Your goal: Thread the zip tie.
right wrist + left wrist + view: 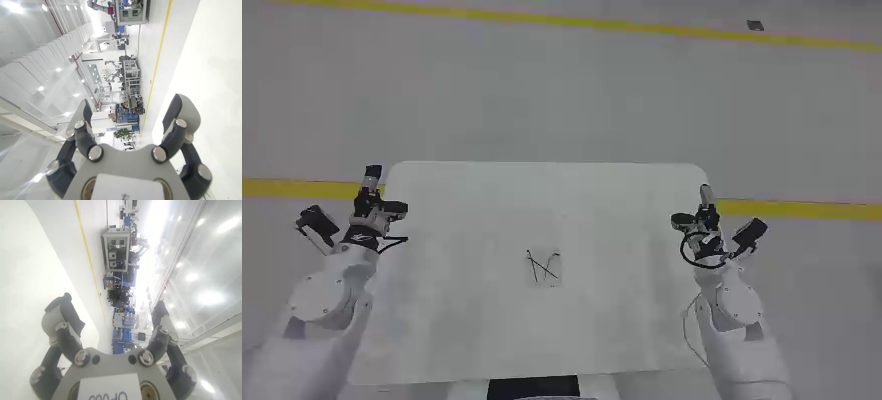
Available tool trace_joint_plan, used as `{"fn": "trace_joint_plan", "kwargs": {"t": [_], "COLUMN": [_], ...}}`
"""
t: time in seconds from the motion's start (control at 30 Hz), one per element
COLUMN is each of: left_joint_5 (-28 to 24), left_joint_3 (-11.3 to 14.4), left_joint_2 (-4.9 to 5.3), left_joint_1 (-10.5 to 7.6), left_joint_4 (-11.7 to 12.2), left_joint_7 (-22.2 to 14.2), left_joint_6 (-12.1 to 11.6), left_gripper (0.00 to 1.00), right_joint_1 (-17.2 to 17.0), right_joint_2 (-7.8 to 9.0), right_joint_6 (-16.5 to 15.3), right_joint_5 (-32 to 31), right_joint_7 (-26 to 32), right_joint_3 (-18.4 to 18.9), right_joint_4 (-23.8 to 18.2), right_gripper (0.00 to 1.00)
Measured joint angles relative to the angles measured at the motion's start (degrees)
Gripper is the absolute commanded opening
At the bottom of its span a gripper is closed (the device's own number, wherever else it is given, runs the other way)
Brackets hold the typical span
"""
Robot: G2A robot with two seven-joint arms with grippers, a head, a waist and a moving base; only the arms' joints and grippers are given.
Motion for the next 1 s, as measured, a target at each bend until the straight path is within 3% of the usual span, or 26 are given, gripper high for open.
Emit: {"fn": "trace_joint_plan", "kwargs": {"t": [0.03,0.07,0.1,0.13,0.17,0.2,0.23,0.27,0.3,0.33,0.37,0.4,0.6,0.77,1.0], "left_joint_5": [0.0,0.0,0.0,0.0,0.0,0.0,0.0,0.0,0.0,0.0,0.0,0.0,5.51,14.43,14.99], "left_joint_3": [0.0,0.0,0.0,0.0,0.0,0.0,0.0,0.0,0.0,0.0,0.0,0.0,1.69,3.99,4.12], "left_joint_2": [0.0,0.0,0.0,0.0,0.0,0.0,0.0,0.0,0.0,0.0,0.0,0.0,0.01,0.19,0.17], "left_joint_1": [0.0,0.0,0.0,0.0,0.0,0.0,0.0,0.0,0.0,0.0,0.0,0.0,0.77,2.15,2.31], "left_joint_4": [0.0,0.0,0.0,0.0,0.0,0.0,0.0,0.0,0.0,0.0,0.0,0.0,-2.67,-5.16,-5.35], "left_joint_7": [0.0,0.0,0.0,0.0,0.0,0.0,0.0,0.0,0.0,0.0,0.0,0.0,-1.61,-2.71,-2.81], "left_joint_6": [0.0,0.0,0.0,0.0,0.0,0.0,0.0,0.0,0.0,0.0,0.0,0.0,-0.28,3.52,3.21], "left_gripper": [0.78,0.78,1.0,1.0,0.78,1.0,1.0,0.78,0.78,1.0,0.78,1.0,1.0,1.0,1.0], "right_joint_1": [0.0,0.0,0.0,0.0,0.0,0.0,0.0,0.0,0.0,0.0,0.0,0.0,0.0,0.0,0.0], "right_joint_2": [0.0,0.0,0.0,0.0,0.0,0.0,0.0,0.0,0.0,0.0,0.0,0.0,0.0,0.0,0.0], "right_joint_6": [0.0,0.0,0.0,0.0,0.0,0.0,0.0,0.0,0.0,0.0,0.0,0.0,0.0,0.0,0.0], "right_joint_5": [0.0,0.0,0.0,0.0,0.0,0.0,0.0,0.0,0.0,0.0,0.0,0.0,0.0,0.0,0.0], "right_joint_7": [0.0,0.0,0.0,0.0,0.0,0.0,0.0,0.0,0.0,0.0,0.0,0.0,0.0,0.0,0.0], "right_joint_3": [0.0,0.0,0.0,0.0,0.0,0.0,0.0,0.0,0.0,0.0,0.0,0.0,0.0,0.0,0.0], "right_joint_4": [0.0,0.0,0.0,0.0,0.0,0.0,0.0,0.0,0.0,0.0,0.0,0.0,0.0,0.0,0.0], "right_gripper": [0.78,0.78,0.78,1.0,1.0,0.78,0.78,1.0,0.78,1.0,1.0,1.0,1.0,1.0,1.0]}}
